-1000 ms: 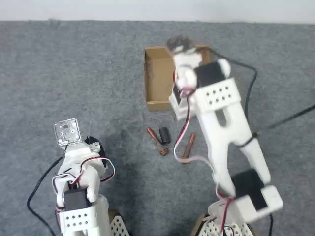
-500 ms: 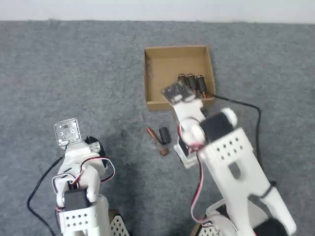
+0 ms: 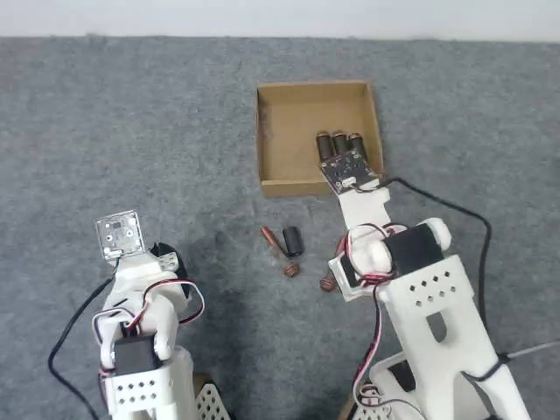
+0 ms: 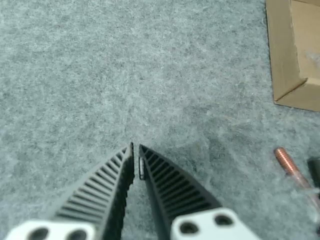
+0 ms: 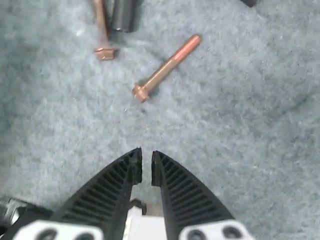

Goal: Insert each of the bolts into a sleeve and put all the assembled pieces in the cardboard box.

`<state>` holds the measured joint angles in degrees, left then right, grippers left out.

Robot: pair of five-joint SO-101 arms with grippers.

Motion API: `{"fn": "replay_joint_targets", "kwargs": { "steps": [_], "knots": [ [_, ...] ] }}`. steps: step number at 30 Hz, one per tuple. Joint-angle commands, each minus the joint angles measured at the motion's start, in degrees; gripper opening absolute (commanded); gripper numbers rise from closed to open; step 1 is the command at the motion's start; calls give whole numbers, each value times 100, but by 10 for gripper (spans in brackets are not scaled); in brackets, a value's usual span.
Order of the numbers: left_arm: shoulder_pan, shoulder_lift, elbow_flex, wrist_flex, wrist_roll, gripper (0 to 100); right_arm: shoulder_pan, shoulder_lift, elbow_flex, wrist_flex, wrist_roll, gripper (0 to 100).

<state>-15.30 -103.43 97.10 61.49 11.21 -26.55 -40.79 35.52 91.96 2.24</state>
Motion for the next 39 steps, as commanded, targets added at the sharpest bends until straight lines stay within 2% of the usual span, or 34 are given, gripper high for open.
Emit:
{"fn": "replay_joint_targets", "kwargs": {
  "steps": [1, 5, 10, 12, 17, 22, 39],
  "knots": [
    [-18, -9, -57, 35, -53, 11, 84, -189, 457, -848, -18, 9],
    [-18, -9, -57, 35, -53, 11, 92, -189, 967, -1754, 185, 9],
    [-18, -9, -57, 35, -53, 11, 154, -189, 1143, -2273, 2013, 9],
    [-18, -9, -57, 35, -53, 11, 365, -189, 1134, -2475, 2470, 9],
    [-18, -9, -57, 35, -53, 11, 1200, -171, 1152, -3134, 3033, 9],
    [-18, -9, -57, 35, -53, 11, 1587, 268, 1187, -3503, 3877, 8],
    [-220, -9, -57, 35, -53, 11, 2105, 3248, 1152, -6923, 4035, 8]
  ]
}}
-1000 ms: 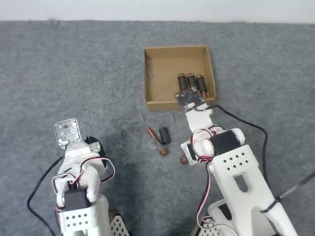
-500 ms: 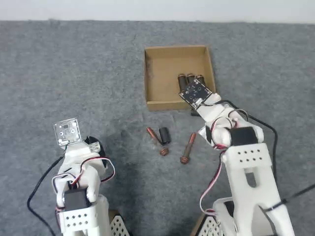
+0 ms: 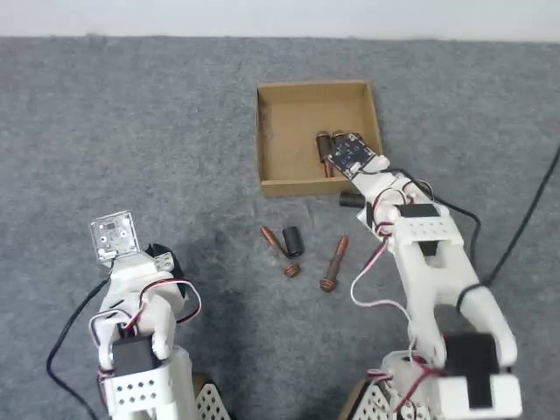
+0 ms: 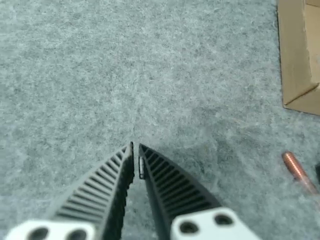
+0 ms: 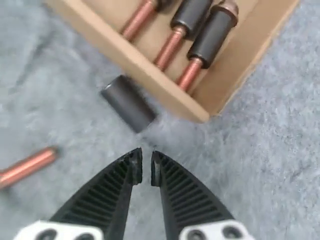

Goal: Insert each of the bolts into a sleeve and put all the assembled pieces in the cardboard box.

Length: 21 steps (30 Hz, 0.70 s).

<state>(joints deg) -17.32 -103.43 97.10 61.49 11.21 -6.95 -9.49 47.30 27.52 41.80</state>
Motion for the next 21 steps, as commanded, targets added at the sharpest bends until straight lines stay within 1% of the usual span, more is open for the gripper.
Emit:
{"fn": "replay_joint_targets", "kwargs": {
  "steps": [1, 16, 21],
  "knots": [
    [-18, -9, -57, 35, -53, 11, 163, 207, -26, -620, 79, 8],
    [-26, -9, -57, 35, -53, 11, 136, 1297, -26, -2492, 79, 8],
    [-26, -9, -57, 35, -53, 11, 101, 1675, -26, -2844, 79, 8]
  ]
}}
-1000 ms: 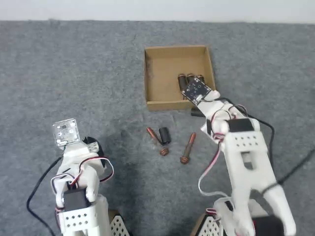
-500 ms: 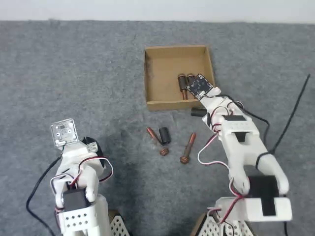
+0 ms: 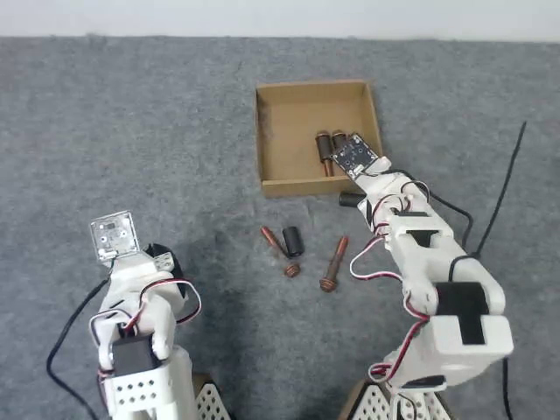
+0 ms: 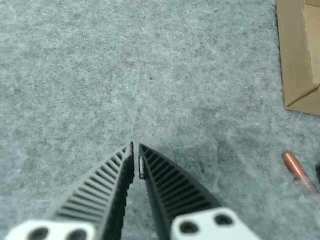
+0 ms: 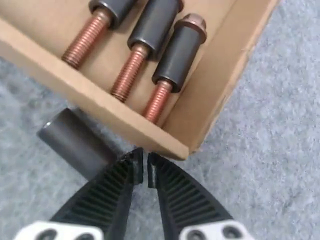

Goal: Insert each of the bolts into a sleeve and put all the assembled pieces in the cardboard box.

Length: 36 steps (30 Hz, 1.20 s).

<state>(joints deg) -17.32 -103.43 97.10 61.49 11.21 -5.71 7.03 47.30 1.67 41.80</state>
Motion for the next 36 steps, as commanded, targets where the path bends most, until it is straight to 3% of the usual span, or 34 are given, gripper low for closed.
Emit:
{"fn": "replay_joint_targets", "kwargs": {
  "steps": [1, 11, 25, 36],
  "knots": [
    [-26, -9, -57, 35, -53, 11, -31, 48, -26, -295, 79, 8],
    [-26, -9, -57, 9, -53, 11, -215, -75, 97, -251, 70, 7],
    [-26, -9, -57, 0, -53, 12, -1174, -1508, 1512, -84, 79, 7],
    [-26, -9, -57, 0, -53, 12, -1305, -3204, 853, 3204, 44, 9]
  ]
}}
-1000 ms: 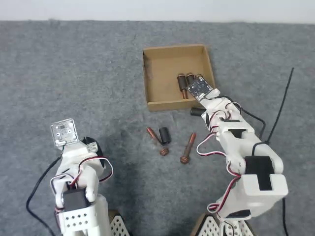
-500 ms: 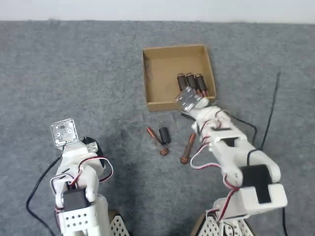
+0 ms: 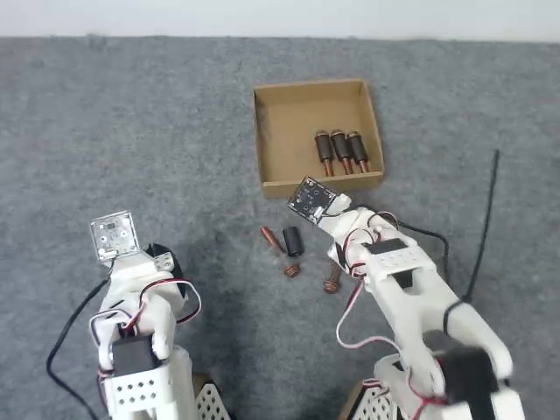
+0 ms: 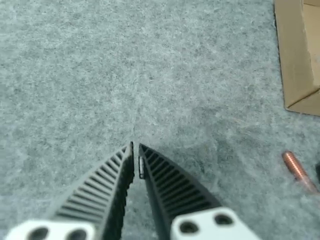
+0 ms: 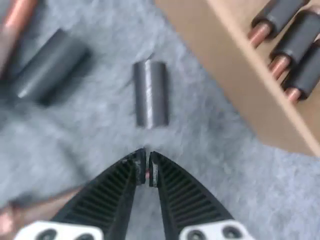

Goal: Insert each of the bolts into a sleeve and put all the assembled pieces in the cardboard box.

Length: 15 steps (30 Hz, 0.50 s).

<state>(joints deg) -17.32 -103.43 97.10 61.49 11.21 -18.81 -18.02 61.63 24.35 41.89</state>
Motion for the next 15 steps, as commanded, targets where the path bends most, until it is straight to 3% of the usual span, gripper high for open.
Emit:
{"fn": "replay_joint_targets", "kwargs": {
  "steps": [1, 8, 13, 15],
  "knots": [
    [-26, -9, -57, 0, -53, 12, -13, -857, -738, 1314, 26, 9],
    [-26, -9, -57, 0, -53, 12, -171, -1385, -2004, 3125, -571, 11],
    [-26, -9, -57, 26, -53, 12, -523, -1086, -2321, 3266, -571, 19],
    [-26, -9, -57, 18, -53, 12, -699, -857, -2409, 3275, -571, 66]
  ]
}}
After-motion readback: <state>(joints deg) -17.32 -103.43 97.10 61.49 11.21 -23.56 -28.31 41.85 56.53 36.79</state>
